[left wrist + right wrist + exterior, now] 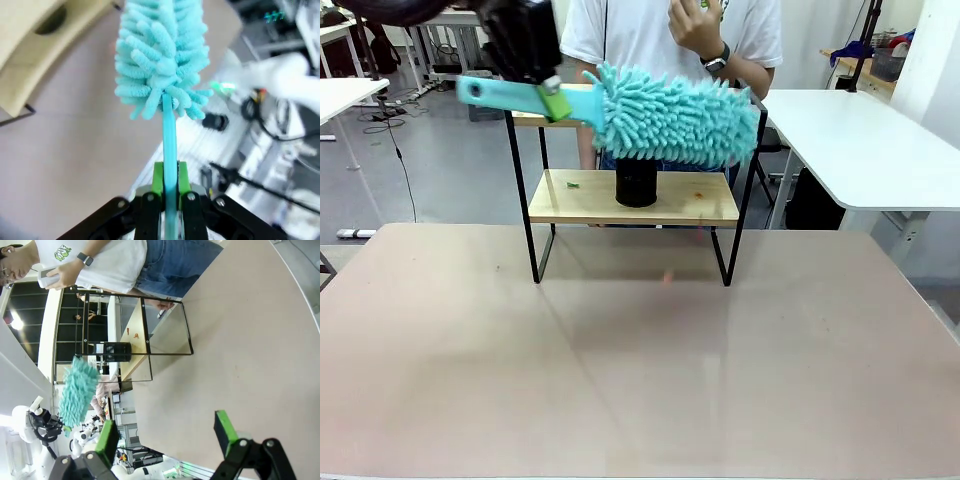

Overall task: Clean the shelf.
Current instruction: Clean the specific tier of the Shelf with the Duster once objects are removed.

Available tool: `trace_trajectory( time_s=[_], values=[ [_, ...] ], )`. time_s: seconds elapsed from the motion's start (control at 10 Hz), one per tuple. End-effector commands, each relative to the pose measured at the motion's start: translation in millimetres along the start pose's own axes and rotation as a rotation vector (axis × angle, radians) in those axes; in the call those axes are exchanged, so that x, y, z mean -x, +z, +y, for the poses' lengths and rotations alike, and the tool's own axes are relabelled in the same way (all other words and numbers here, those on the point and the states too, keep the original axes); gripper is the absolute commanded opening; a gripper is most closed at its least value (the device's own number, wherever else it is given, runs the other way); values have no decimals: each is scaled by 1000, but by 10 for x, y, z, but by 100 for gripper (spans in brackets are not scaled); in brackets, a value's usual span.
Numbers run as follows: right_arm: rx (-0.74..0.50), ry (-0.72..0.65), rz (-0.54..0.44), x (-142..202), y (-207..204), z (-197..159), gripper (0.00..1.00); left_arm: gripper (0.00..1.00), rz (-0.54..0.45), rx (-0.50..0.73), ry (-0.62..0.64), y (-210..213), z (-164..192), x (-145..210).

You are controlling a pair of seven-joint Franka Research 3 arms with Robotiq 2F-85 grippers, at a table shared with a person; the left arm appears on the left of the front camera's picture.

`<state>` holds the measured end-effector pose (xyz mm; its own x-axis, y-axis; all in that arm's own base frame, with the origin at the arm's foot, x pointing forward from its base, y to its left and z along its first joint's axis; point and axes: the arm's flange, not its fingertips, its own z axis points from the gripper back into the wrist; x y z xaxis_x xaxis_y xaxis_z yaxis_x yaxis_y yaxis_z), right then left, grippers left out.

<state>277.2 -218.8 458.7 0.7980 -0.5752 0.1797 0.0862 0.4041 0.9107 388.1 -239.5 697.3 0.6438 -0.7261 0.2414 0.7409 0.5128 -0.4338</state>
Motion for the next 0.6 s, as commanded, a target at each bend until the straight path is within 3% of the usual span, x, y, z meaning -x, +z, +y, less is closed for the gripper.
trace_trajectory(
  time_s=[0.0, 0.4, 0.5],
  values=[
    [-19, 27, -12, -20, -11, 13, 100, 12, 5, 71, -48, 196, 73, 159],
    [-19, 27, -12, -20, -11, 13, 100, 12, -44, 97, 23, 346, 289, 401],
    [-19, 27, -12, -20, -11, 13, 100, 12, -128, 88, 76, 573, 429, 638]
  ],
)
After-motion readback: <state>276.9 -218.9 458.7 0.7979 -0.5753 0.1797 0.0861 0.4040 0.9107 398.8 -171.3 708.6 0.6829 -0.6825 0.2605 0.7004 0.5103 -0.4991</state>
